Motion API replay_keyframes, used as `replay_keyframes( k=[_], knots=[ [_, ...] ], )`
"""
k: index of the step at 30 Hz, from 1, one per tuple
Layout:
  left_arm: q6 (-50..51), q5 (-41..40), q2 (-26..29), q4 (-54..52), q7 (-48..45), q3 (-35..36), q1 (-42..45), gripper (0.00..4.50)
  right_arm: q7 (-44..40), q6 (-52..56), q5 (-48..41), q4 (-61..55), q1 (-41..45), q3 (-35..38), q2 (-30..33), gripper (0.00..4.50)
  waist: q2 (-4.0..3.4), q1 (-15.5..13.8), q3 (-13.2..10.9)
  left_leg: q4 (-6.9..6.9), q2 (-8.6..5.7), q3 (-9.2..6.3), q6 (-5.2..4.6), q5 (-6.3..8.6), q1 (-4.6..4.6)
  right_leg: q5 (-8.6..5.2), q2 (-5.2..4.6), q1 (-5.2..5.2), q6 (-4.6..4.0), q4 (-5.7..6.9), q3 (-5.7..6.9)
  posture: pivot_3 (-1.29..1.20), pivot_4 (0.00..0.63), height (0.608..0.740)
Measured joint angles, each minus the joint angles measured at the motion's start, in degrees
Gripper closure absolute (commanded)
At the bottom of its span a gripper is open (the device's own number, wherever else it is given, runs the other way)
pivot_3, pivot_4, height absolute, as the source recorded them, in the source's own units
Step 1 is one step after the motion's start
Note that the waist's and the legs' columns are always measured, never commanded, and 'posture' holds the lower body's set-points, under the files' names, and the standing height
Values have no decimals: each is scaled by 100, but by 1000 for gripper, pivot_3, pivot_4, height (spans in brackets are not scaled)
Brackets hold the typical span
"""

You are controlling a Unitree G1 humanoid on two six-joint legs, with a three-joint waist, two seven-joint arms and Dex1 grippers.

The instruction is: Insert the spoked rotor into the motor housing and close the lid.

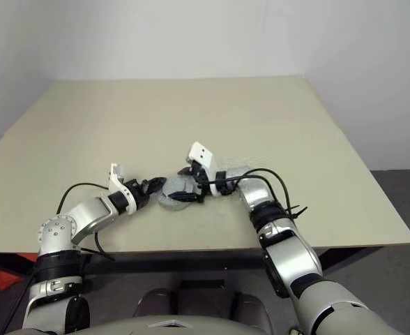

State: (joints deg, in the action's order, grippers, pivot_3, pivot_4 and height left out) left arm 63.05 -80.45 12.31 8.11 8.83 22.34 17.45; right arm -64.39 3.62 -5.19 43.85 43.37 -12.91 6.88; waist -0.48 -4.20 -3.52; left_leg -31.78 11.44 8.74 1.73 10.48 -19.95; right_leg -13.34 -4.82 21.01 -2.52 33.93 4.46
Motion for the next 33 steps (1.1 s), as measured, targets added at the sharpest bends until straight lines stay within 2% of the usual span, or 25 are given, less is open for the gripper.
replay_keyframes(
  k=[12,24,27,33],
  knots=[
    [19,37,87,55,-82,40,57,4500,79,8,6,-76,-6,30,21,113,1,11,0,-42,21,2,4,6,-15,1,19,4,-2,8,-1,0,0,740],
    [126,5,-61,9,-97,-4,-38,4500,354,42,5,-63,56,165,-16,113,2,-11,-1,-75,21,4,0,9,-12,-6,18,12,-10,68,-5,0,0,740],
    [126,5,-56,9,-97,14,-57,4500,514,424,-220,-53,208,453,-94,113,1,-10,-2,-79,23,2,1,8,-9,-6,18,13,-9,78,-6,0,0,740],
    [132,21,-50,10,-94,16,-63,4500,1206,2307,-924,10,1283,1368,-24,113,0,-15,-3,-83,24,-2,4,7,-4,-6,19,10,-9,83,-7,0,0,740]
  ],
)
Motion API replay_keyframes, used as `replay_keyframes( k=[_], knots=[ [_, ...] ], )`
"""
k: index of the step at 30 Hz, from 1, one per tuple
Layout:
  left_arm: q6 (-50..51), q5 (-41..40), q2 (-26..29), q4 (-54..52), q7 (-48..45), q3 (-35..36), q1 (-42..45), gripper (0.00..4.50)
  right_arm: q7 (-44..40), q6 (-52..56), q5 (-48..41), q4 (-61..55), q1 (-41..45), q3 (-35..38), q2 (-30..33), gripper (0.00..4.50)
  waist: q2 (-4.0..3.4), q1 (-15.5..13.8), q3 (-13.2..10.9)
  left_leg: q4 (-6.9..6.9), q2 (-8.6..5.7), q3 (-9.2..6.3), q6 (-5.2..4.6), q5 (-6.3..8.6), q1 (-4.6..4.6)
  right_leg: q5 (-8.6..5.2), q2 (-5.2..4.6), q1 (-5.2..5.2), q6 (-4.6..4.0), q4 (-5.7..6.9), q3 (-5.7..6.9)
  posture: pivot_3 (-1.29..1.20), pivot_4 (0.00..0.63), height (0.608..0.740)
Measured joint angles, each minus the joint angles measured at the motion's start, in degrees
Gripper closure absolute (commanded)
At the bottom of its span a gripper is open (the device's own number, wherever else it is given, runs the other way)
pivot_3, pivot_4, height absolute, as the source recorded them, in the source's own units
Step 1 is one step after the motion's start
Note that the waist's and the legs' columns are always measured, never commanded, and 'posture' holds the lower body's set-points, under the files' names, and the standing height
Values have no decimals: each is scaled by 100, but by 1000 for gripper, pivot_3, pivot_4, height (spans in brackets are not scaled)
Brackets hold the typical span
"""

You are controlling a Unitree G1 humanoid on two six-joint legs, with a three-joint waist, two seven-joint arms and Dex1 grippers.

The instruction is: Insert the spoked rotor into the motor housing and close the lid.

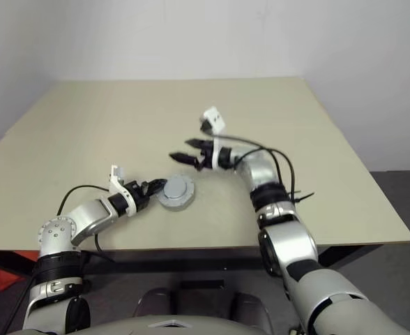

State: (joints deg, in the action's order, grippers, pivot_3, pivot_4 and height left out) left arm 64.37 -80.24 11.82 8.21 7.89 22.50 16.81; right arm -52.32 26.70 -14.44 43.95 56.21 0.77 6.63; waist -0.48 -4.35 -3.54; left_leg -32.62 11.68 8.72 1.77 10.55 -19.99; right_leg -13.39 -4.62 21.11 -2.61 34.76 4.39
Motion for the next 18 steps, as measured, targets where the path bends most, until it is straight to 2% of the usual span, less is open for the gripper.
replay_keyframes(
  k=[3,8,11,18],
  knots=[
    [12,-3,-3,-10,-7,-5,-1,4500,311,1203,-159,120,264,201,219,113,0,-24,0,2,-2,1,5,-3,-2,-1,0,1,-1,-3,-1,0,0,740],
    [8,-1,-12,-26,-16,-13,-10,4500,348,3120,-274,95,267,157,649,113,-1,-81,0,2,0,2,21,-11,-8,0,4,8,-1,-3,-4,0,0,740],
    [-5,5,-41,-30,-17,-20,-22,4500,235,3645,-305,16,267,34,897,113,-1,-116,0,3,4,5,28,-15,-4,-1,8,6,0,-2,-5,0,0,740],
    [-30,12,-79,-116,-28,-21,-100,4500,66,4126,-285,-47,171,-283,1294,113,-1,-135,0,2,4,6,31,-17,-2,-1,8,5,1,-1,-5,0,0,740]
  ],
)
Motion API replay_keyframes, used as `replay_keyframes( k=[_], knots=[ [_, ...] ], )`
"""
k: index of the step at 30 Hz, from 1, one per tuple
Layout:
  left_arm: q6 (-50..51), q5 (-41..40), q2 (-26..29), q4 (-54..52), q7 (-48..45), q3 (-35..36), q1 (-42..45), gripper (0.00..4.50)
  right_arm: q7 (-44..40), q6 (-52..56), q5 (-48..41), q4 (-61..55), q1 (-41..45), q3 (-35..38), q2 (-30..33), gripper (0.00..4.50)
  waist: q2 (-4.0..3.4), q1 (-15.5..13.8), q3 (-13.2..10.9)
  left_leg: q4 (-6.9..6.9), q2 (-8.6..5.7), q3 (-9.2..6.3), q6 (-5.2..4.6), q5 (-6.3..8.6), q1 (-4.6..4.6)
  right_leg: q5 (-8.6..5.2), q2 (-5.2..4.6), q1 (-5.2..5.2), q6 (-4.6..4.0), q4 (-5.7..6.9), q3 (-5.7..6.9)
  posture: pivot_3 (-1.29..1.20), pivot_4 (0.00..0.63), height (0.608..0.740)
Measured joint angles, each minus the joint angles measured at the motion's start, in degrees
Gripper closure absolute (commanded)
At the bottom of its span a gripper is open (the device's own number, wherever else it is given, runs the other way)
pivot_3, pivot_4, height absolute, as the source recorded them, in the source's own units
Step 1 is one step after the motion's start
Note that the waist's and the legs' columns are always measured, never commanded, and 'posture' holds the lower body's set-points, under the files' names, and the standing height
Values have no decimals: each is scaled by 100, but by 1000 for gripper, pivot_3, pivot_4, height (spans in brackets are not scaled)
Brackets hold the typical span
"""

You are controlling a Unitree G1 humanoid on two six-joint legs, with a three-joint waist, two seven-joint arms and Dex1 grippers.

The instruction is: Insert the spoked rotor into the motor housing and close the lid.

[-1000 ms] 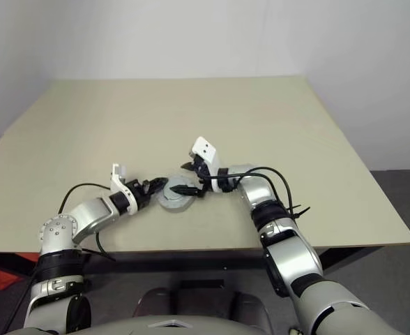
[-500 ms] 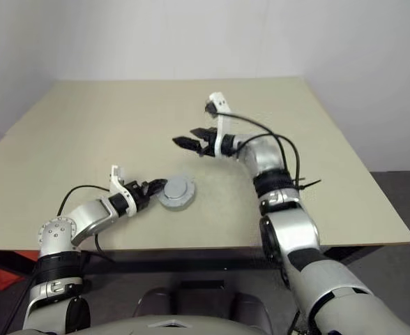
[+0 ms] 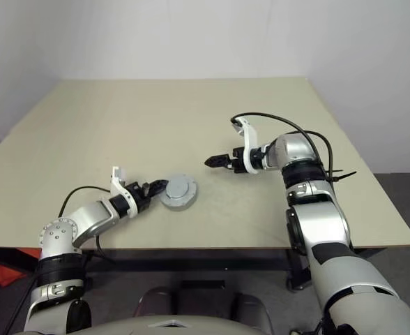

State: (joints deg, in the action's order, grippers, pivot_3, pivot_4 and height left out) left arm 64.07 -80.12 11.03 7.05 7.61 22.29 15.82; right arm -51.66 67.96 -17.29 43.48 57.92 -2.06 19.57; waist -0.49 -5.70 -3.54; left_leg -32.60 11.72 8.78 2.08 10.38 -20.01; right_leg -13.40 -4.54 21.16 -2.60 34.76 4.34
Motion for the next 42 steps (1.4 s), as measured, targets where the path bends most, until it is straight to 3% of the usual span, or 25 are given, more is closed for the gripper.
replay_keyframes(
  k=[12,25,42],
  knots=[
    [-51,9,-23,-100,42,-2,-69,4500,194,1065,-325,-1164,-846,-167,-249,113,1,-11,2,3,5,-3,10,-6,8,-8,8,-3,16,1,-3,0,0,740],
    [-54,5,-9,-203,151,20,-100,4500,1176,1258,-551,-1169,-939,641,-1344,113,1,-2,3,20,7,-5,34,-20,19,-12,17,-2,22,3,-4,0,0,740],
    [-85,38,120,-216,294,139,-108,4500,2157,1320,-768,-585,-471,2046,-1968,113,2,8,3,23,7,-6,42,-24,10,-1,18,8,4,5,-5,0,0,740]
  ],
)
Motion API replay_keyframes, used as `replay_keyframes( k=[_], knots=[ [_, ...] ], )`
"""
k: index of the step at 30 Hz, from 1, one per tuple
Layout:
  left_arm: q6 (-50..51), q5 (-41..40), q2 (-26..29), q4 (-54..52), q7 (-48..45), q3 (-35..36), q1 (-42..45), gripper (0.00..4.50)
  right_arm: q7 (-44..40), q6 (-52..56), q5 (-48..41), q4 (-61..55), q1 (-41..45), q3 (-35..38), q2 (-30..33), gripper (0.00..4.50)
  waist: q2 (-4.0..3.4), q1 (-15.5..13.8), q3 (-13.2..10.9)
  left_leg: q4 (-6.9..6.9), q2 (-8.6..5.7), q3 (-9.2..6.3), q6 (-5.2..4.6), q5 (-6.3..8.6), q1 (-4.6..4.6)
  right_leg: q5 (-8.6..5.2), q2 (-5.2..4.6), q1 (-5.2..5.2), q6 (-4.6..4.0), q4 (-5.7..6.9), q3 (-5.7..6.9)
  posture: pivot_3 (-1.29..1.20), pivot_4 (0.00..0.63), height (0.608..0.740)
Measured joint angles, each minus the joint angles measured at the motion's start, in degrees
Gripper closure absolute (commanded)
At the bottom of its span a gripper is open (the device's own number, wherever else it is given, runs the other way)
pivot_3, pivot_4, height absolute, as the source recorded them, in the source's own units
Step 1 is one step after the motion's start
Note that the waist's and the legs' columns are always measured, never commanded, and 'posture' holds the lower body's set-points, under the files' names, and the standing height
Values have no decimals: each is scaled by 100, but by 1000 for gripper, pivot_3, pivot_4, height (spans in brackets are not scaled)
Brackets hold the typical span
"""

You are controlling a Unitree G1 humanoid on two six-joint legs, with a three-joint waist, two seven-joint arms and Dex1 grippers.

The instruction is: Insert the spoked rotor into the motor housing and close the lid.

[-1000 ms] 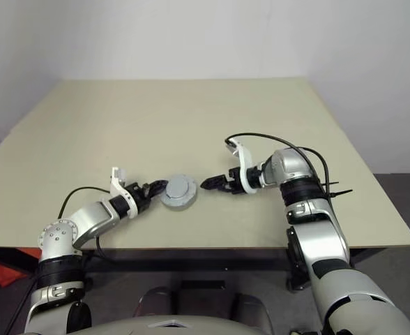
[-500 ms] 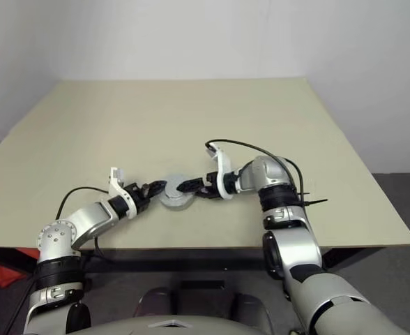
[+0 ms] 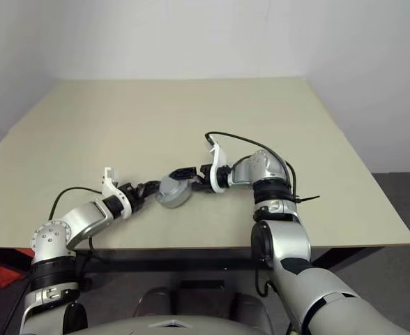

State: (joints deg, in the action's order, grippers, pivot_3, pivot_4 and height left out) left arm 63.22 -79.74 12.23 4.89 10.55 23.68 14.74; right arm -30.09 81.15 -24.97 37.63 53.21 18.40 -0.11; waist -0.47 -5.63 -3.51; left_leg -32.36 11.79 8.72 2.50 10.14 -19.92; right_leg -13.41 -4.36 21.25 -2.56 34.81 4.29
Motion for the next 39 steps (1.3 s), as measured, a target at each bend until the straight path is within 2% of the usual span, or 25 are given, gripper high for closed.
replay_keyframes(
  k=[16,19,22,25,36,39],
  knots=[
    [-6,27,21,11,-5,5,2,4500,214,-71,0,-23,-66,54,-130,113,0,18,0,2,4,1,4,-2,5,-1,5,0,2,2,0,0,0,740],
    [-7,35,32,13,-5,8,3,4500,235,-64,0,-26,-76,57,-139,727,0,18,0,2,4,1,5,-2,5,-1,5,0,2,2,0,0,0,740],
    [-16,56,60,13,-7,26,3,4500,237,-50,0,-26,-99,82,-137,1805,0,24,0,2,4,1,5,-2,5,-1,6,1,2,2,0,0,0,740],
    [-29,80,95,-2,-29,89,16,4500,233,-40,-29,-30,-98,141,-127,2666,0,19,1,3,4,1,6,-2,8,-1,7,-2,2,2,0,0,0,740],
    [-28,195,105,28,-98,91,30,4500,248,-89,-52,-31,-97,180,-122,2745,0,22,1,3,4,1,7,-3,8,-1,7,-1,3,2,-1,0,0,740],
    [-34,215,111,37,-147,114,41,4500,285,-135,-39,-23,-97,159,-83,3244,-1,13,1,3,3,1,8,-4,8,-2,6,-2,4,3,-1,0,0,740]
  ],
)
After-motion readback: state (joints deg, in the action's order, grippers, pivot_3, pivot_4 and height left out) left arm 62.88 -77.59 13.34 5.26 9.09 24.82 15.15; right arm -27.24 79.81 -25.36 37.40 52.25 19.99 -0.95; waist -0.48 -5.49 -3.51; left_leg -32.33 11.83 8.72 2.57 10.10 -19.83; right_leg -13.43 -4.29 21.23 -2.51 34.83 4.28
